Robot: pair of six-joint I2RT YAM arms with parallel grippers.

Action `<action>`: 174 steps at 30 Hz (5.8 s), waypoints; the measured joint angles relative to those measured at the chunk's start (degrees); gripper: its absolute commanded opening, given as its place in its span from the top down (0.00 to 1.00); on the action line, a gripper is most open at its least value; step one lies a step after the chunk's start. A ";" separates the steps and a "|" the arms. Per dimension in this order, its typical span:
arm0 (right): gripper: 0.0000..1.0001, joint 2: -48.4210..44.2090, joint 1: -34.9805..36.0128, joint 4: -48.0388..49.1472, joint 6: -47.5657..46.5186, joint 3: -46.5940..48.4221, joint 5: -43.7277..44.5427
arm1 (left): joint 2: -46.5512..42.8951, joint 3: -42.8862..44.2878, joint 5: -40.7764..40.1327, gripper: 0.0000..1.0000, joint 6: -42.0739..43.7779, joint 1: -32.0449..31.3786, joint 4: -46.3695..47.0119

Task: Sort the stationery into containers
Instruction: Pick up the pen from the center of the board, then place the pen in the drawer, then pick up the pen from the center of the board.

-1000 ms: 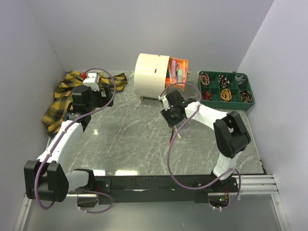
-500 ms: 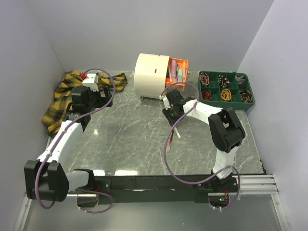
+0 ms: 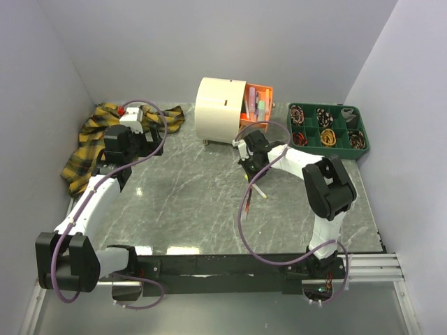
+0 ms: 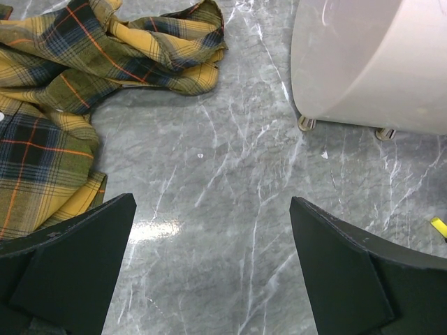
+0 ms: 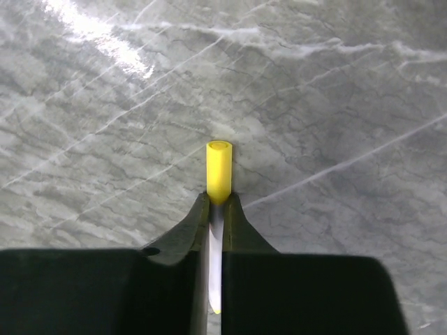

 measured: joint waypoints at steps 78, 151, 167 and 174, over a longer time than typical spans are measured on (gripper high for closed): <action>0.60 -23.41 9.57 -25.00 -54.58 -2.86 -19.85 | -2.47 -2.29 4.52 0.00 -0.44 1.36 0.07; 0.93 1.73 8.20 -9.70 30.95 1.60 -6.82 | -2.47 -2.29 6.97 0.01 -0.87 8.68 -1.01; 1.00 -0.33 10.40 -10.29 22.71 3.06 -0.55 | -2.51 -2.12 6.73 0.01 1.51 8.70 -3.48; 1.00 -8.31 10.40 -9.94 17.05 4.15 1.14 | -3.10 -0.72 6.78 0.01 2.97 8.70 -4.04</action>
